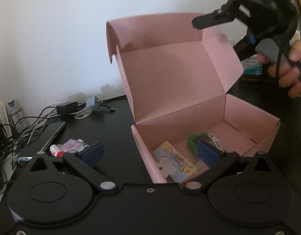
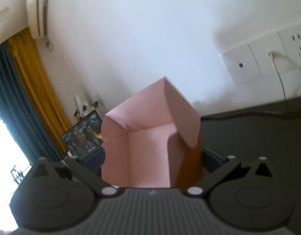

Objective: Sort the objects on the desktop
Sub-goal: 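Lift the pink lid upright with the right tool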

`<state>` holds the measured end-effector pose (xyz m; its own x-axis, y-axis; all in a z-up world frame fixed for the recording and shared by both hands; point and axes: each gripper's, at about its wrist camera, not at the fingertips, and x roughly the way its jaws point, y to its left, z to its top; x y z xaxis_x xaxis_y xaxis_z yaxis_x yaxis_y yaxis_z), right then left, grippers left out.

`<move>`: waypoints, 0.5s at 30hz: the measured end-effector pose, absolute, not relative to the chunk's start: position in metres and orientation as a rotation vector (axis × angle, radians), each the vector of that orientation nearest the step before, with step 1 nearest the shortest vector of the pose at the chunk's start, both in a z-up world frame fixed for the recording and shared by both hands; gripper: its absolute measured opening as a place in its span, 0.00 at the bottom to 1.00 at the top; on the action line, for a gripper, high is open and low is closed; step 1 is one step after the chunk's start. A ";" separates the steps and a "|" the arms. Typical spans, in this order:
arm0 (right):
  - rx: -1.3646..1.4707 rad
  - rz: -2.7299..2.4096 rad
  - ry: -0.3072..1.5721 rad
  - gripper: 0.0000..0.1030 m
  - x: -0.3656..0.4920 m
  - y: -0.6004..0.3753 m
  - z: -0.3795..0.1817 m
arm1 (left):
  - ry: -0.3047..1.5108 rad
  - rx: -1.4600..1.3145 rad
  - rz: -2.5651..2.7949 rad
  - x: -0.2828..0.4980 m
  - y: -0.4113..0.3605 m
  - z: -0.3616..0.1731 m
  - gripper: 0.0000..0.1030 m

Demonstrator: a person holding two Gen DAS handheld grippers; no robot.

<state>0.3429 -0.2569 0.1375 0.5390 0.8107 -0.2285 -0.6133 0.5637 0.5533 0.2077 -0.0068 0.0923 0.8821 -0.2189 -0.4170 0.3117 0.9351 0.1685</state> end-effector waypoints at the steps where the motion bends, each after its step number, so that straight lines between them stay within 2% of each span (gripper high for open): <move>1: 0.427 0.884 0.494 0.99 0.339 -0.257 0.141 | 0.404 0.236 -0.277 0.207 -0.007 0.092 1.00; 7: 0.358 0.895 0.418 0.99 0.315 -0.259 0.162 | 0.400 0.239 -0.270 0.204 -0.008 0.093 1.00; 15: 0.224 0.890 0.395 0.99 0.282 -0.251 0.159 | 0.405 0.238 -0.263 0.204 -0.009 0.093 1.00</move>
<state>0.2817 -0.2508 0.1589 0.5641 0.7897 -0.2412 -0.7084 0.6130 0.3499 0.2037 -0.0091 0.0929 0.8862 -0.2031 -0.4165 0.2971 0.9388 0.1743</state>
